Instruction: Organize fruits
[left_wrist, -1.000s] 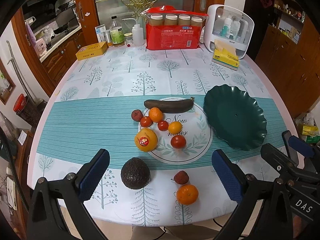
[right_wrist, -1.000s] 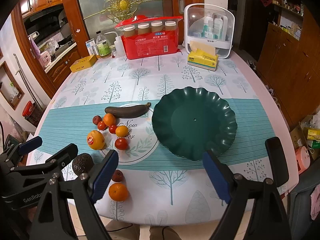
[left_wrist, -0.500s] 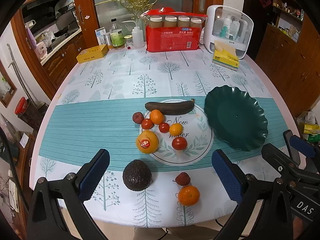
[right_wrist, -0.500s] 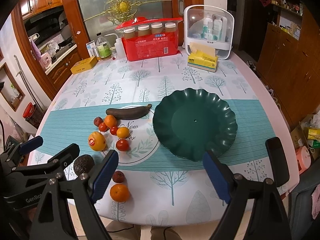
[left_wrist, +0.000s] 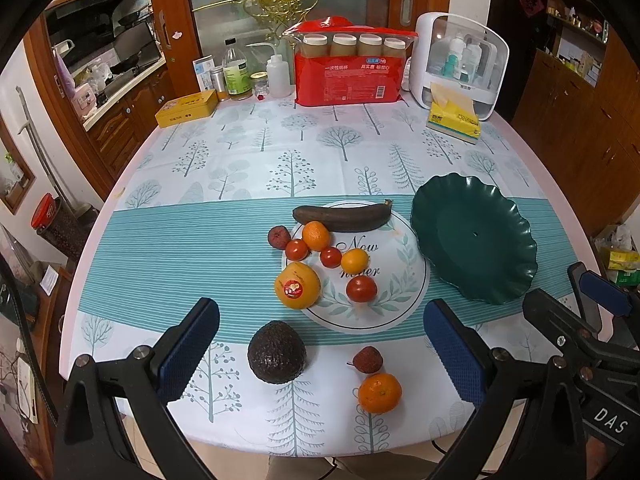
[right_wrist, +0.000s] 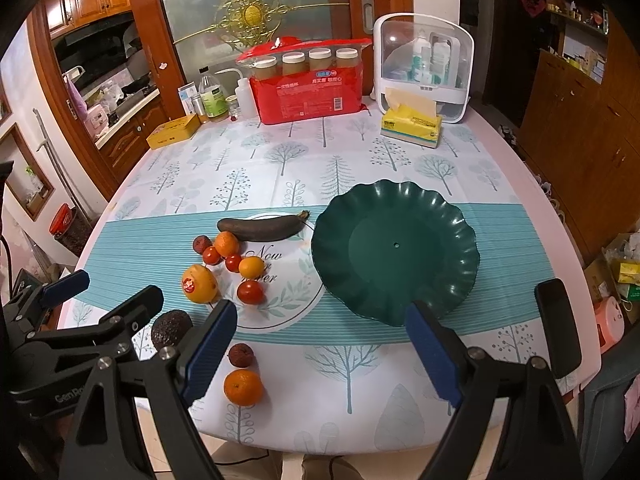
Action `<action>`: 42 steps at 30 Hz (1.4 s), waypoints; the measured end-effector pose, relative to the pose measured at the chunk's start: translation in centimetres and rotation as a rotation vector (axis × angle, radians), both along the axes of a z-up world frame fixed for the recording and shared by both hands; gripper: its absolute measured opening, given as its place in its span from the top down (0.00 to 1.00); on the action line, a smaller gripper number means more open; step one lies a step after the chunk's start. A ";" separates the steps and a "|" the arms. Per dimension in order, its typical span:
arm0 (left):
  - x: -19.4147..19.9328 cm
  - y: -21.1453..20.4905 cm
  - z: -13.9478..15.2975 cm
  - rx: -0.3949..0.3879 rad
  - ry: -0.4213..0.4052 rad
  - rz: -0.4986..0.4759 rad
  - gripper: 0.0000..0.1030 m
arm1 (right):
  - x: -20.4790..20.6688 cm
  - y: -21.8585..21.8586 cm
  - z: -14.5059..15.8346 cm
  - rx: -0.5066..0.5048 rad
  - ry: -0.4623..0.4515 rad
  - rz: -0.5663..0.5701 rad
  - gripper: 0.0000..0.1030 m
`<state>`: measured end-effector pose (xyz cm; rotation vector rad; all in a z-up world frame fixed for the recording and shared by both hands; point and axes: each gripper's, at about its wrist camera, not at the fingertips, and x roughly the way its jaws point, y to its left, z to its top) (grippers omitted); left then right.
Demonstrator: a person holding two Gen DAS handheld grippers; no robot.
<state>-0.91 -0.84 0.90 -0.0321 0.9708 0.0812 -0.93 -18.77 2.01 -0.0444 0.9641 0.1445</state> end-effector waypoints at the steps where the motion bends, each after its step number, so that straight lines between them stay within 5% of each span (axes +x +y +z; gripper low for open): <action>1: 0.0 0.0 0.0 0.001 0.000 0.000 0.01 | -0.1 0.0 -0.1 0.001 0.000 0.001 0.16; 28: 1.4 4.6 -2.8 0.034 0.037 0.036 0.01 | 1.0 3.0 -2.5 0.034 0.069 0.108 0.16; 42: 1.9 8.6 -10.2 0.011 0.228 0.050 0.01 | 0.7 5.6 -10.5 0.044 0.343 0.255 0.22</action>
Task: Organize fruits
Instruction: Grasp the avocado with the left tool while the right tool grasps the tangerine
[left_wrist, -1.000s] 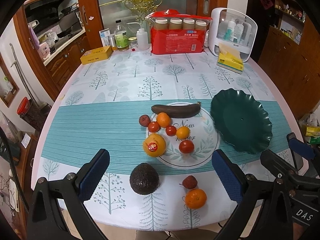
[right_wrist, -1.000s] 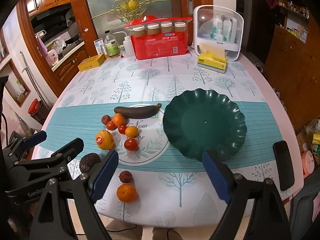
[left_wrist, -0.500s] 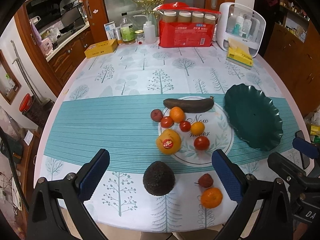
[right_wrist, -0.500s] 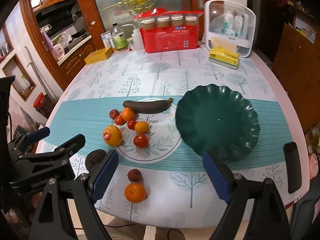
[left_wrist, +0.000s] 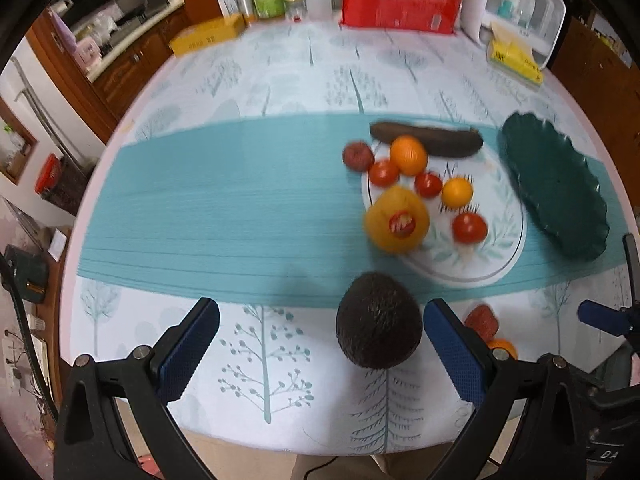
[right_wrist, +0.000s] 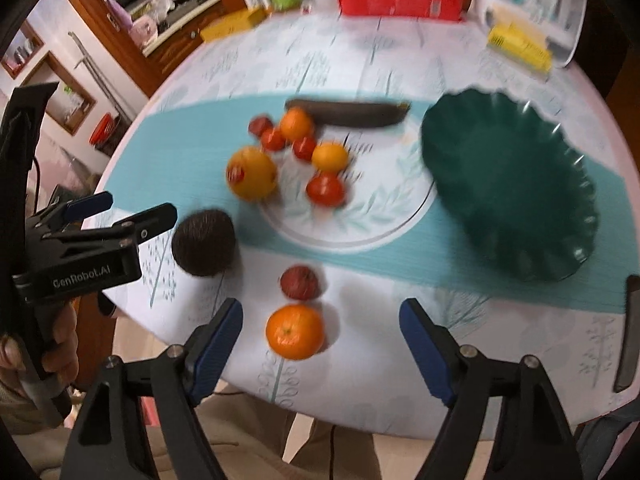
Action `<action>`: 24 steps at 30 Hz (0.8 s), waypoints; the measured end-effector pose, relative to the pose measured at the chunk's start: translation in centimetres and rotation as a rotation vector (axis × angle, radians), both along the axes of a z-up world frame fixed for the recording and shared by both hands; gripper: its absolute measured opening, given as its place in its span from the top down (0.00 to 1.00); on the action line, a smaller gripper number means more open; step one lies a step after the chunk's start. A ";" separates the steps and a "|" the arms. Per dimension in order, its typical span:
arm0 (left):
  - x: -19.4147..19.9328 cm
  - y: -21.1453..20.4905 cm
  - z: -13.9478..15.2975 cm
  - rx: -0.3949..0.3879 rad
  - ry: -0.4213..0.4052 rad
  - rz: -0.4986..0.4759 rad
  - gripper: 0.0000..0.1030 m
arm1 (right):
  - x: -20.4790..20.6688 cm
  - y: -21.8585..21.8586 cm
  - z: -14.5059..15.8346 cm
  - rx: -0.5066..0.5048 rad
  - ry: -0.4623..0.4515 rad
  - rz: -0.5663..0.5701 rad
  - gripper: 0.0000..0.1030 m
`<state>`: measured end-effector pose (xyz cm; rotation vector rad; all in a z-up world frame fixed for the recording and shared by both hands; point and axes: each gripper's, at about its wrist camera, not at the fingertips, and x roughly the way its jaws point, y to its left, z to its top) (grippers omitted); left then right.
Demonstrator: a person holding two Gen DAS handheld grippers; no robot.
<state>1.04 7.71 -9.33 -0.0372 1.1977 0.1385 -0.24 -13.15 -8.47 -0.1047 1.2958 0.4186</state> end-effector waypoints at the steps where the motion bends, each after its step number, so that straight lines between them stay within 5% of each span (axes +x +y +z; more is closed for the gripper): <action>1: 0.0 0.0 -0.6 -0.012 0.017 -0.007 0.01 | 0.0 0.2 -0.6 -0.004 0.015 0.005 0.23; 14: 1.0 -1.2 -5.4 -0.092 0.132 -0.059 0.04 | -1.1 2.4 -6.4 -0.042 0.153 0.084 0.47; 20: 1.4 -1.4 -6.8 -0.132 0.165 -0.071 0.18 | -1.4 2.6 -6.8 -0.073 0.141 0.105 0.55; 24: 2.0 -1.7 -7.5 -0.194 0.175 -0.083 0.42 | -1.4 2.3 -6.6 -0.084 0.130 0.110 0.57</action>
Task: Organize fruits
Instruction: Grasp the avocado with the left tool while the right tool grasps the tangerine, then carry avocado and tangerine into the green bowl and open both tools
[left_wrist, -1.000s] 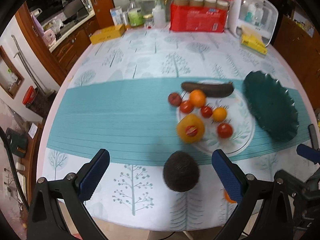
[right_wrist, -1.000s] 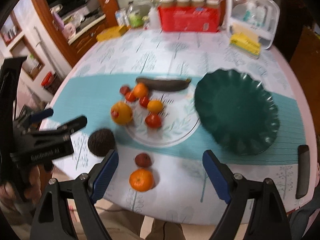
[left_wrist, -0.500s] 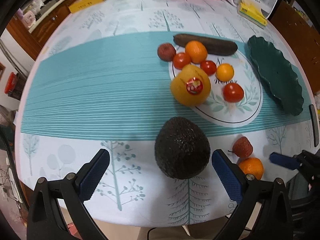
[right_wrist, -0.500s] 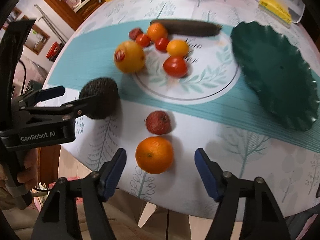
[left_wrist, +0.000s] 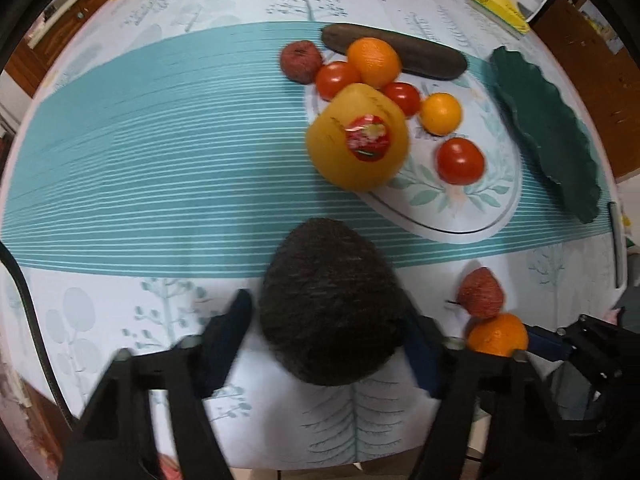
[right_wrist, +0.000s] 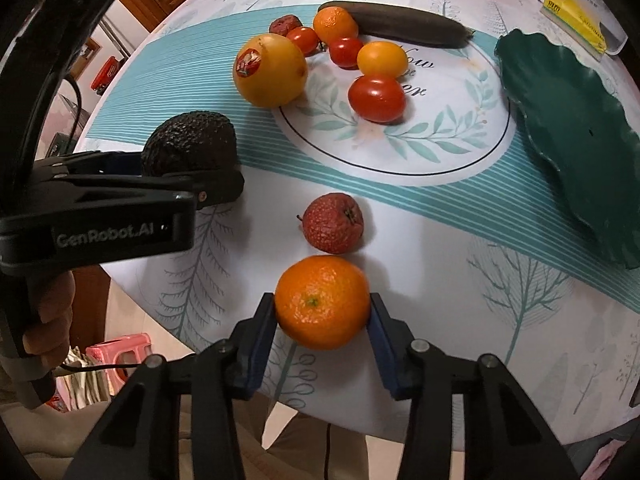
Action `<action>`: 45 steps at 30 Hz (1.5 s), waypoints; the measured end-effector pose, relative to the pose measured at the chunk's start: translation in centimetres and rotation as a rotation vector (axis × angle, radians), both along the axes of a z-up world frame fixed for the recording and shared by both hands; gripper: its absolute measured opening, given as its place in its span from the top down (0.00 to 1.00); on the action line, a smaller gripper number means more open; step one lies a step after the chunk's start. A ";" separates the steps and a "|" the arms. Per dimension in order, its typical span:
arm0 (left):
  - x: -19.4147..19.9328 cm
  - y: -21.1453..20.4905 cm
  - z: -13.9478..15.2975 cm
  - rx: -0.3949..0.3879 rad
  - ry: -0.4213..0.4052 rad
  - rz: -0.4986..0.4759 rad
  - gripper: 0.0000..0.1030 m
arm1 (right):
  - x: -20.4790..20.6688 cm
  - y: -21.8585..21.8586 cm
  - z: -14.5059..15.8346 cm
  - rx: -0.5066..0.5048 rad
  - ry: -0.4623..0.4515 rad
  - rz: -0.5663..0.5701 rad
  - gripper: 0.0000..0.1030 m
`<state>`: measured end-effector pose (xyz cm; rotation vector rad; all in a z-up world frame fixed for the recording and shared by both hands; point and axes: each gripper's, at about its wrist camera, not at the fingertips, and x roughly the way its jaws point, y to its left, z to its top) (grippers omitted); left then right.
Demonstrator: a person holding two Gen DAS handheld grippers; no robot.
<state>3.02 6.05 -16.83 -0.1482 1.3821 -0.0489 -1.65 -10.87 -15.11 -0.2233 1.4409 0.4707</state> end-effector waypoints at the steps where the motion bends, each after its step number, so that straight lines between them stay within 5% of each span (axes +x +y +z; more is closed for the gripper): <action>1: 0.0 -0.2 0.0 0.014 -0.006 -0.002 0.42 | 0.1 0.3 0.0 -0.005 -0.006 0.002 0.57; 11: -0.9 -0.1 2.5 0.026 -0.011 0.023 0.43 | 0.6 -1.2 3.3 0.030 -0.085 0.013 0.58; 19: 0.4 -3.4 9.6 0.033 -0.192 -0.029 0.43 | 2.3 -4.0 7.0 0.071 -0.185 -0.051 0.58; 26: 5.0 -10.7 13.3 0.020 -0.316 -0.186 0.43 | 5.7 -9.1 9.0 0.075 -0.290 -0.224 0.58; 33: 10.3 -18.2 11.6 0.002 -0.334 -0.293 0.43 | 10.0 -16.4 8.1 -0.013 -0.366 -0.435 0.58; 45: 15.9 -25.4 4.4 0.020 -0.190 -0.364 0.43 | 13.3 -21.6 3.1 -0.074 -0.329 -0.496 0.57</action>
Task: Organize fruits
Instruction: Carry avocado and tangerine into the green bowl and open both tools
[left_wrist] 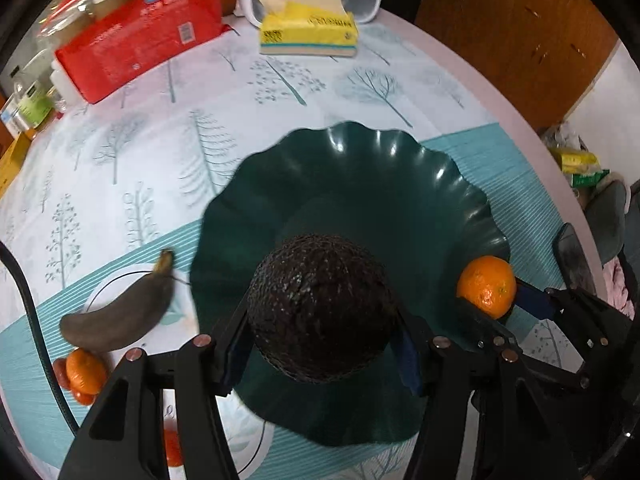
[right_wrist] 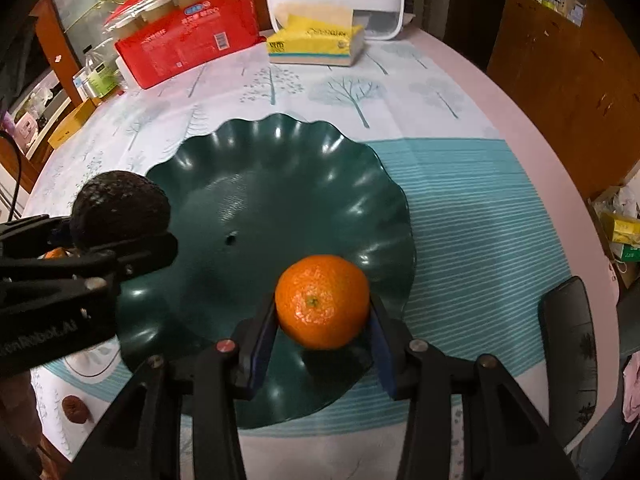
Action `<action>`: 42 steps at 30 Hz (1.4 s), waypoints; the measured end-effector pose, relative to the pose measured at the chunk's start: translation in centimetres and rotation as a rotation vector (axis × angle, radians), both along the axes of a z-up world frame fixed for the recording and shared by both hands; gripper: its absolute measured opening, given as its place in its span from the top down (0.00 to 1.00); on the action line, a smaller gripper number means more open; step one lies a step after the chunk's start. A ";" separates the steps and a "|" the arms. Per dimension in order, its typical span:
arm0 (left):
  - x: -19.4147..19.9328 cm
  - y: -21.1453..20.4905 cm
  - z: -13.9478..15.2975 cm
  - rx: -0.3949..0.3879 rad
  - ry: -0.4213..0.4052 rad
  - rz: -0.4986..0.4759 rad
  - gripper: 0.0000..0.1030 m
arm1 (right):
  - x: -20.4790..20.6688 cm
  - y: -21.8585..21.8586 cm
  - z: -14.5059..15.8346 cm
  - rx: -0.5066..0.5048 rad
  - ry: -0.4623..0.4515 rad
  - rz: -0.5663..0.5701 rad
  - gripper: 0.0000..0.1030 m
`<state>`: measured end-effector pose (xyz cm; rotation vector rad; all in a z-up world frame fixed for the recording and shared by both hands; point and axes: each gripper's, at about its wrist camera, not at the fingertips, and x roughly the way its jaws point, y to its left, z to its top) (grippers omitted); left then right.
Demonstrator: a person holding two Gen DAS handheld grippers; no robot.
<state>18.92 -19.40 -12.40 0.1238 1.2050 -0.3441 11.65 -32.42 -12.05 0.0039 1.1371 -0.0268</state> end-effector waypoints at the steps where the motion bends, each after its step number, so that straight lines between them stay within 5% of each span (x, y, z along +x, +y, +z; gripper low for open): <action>1: 0.2 -0.4 -0.4 0.006 0.007 -0.002 0.43 | 0.1 -0.2 -0.2 0.004 0.003 -0.001 0.57; 11: 0.2 -0.8 -2.8 0.062 0.055 0.004 0.41 | 0.5 0.8 -1.0 -0.041 0.005 0.069 0.52; 16: -0.1 -1.0 -1.5 0.082 -0.003 -0.004 0.16 | 0.1 1.0 -0.7 -0.023 0.002 0.088 0.44; 42: -5.4 4.6 7.1 0.051 -0.092 0.122 0.11 | -2.6 2.8 4.2 0.026 -0.051 0.131 0.43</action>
